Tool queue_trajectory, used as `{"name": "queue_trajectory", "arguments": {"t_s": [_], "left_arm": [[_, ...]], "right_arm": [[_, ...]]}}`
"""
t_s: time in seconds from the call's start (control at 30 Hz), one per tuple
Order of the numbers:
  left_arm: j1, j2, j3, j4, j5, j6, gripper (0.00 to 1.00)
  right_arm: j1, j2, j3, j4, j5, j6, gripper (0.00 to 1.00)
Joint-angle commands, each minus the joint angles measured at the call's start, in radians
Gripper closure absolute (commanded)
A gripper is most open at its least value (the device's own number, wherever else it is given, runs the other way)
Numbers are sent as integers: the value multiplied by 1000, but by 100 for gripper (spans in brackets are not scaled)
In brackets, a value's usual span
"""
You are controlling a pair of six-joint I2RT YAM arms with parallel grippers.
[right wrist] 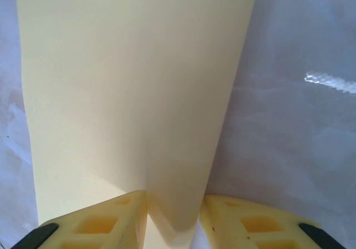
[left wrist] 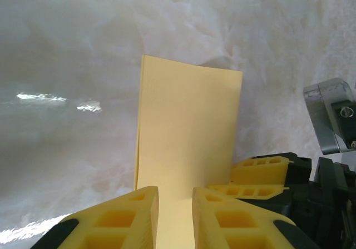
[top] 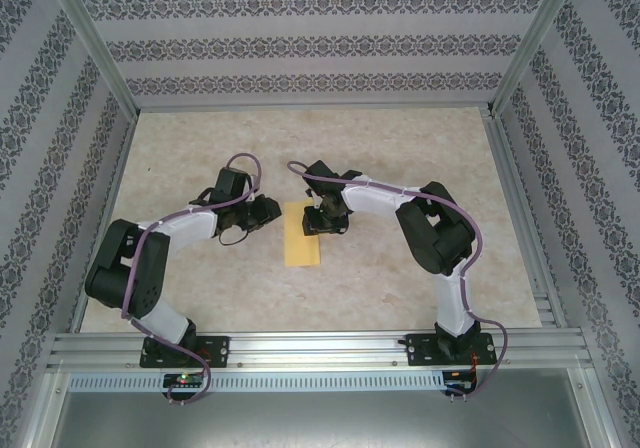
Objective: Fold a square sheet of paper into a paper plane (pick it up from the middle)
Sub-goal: Hold the square sheet of paper at the center of the table.
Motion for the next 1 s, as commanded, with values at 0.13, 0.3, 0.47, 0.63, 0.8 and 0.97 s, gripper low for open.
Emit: {"name": "queue_trajectory", "arguments": {"t_s": [0.13,0.3,0.47,0.63,0.8,0.97], "left_arm": [[-40,84,43,77,79,-18,80],[-57,124,47,88,91,-24,86],[-74,168,63,81,97,-19,90],[-79,189,72,22,63,1,92],[-80,195,58,-52,6,30,93],[-80,207,40,-100,-29,70,94]], "right_arm": [[-6,134,-57,-6,80,-32,64],[-7,138,-58,-4,73,-27,64],[-5,143,-57,-4,70,-24,64],[-5,146,-56,-4,69,-21,64],[-5,138,-57,-6,69,-17,64],[-10,97,-49,-6,45,-2,63]]}}
